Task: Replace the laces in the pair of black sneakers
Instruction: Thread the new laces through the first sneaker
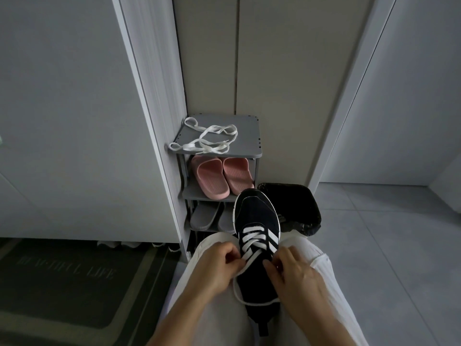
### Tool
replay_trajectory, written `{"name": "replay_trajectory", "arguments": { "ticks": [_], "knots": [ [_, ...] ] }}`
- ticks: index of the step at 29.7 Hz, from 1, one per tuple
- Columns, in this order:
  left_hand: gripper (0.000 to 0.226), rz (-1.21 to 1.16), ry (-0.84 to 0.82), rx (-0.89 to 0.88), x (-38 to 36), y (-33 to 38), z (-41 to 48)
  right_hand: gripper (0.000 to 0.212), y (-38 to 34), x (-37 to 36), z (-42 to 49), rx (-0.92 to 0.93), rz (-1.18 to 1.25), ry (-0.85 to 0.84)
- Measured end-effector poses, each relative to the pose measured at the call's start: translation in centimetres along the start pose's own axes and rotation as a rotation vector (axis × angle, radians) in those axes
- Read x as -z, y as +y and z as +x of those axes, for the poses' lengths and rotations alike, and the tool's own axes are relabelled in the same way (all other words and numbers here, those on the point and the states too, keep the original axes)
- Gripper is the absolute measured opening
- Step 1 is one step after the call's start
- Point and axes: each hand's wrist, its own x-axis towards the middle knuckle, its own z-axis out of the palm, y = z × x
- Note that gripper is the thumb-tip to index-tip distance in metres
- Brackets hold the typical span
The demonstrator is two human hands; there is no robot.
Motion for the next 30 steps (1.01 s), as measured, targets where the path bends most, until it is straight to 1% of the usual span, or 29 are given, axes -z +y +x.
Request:
{"name": "replay_trajectory", "arguments": {
  "ticks": [1,4,7,9,10,12,14,16,20,22,25,27,28,30],
  "knots": [
    [0.02,-0.05,-0.014,0.018,0.1,0.1,-0.2,0.022,-0.3,-0.2,-0.2,-0.021,0.04,-0.005],
    [0.019,-0.159,-0.045,0.028,0.4,0.4,-0.7,0.024,-1.8,0.0,-0.4,-0.187,0.194,-0.184],
    [0.018,-0.213,-0.06,0.013,1.2,0.5,-1.3,0.032,-2.7,-0.2,-0.4,-0.224,0.242,-0.303],
    [0.016,-0.236,-0.091,0.022,1.6,0.7,-1.9,0.032,-3.3,-0.2,-0.5,-0.283,0.41,-0.374],
    [0.014,-0.26,-0.106,0.033,1.6,0.8,-2.2,0.028,-3.6,-0.2,-0.6,-0.326,0.533,-0.396],
    [0.007,-0.332,-0.119,0.064,1.6,1.1,-2.8,0.021,-4.1,-0.1,-0.7,-0.423,0.742,-0.386],
    [0.002,-0.41,-0.107,0.104,1.5,1.4,-3.1,0.019,-4.3,-0.1,-0.6,-0.475,0.834,-0.357],
    [0.003,-0.434,-0.091,0.139,1.4,1.6,-3.3,0.02,-4.4,-0.3,-0.6,-0.489,0.855,-0.345],
    [0.005,-0.32,-0.061,0.132,1.9,1.2,-3.1,0.017,-4.5,-0.5,-0.5,-0.48,0.828,-0.332],
    [0.008,-0.299,-0.057,0.142,2.2,1.1,-3.0,0.014,-4.4,-0.8,-0.6,-0.453,0.797,-0.331],
    [0.01,-0.357,-0.083,0.175,2.4,1.3,-3.1,0.011,-4.4,-0.8,-1.0,-0.363,0.766,-0.338],
    [0.011,-0.431,-0.11,0.187,2.3,1.5,-3.2,0.017,-4.5,-0.7,-1.2,-0.319,0.772,-0.331],
    [0.011,-0.456,-0.117,0.19,2.3,1.6,-3.3,0.019,-4.5,-0.6,-1.4,-0.313,0.775,-0.312],
    [0.01,-0.482,-0.112,0.192,2.2,1.8,-3.4,0.016,-4.5,-0.3,-1.5,-0.262,0.671,-0.212]
  ]
}}
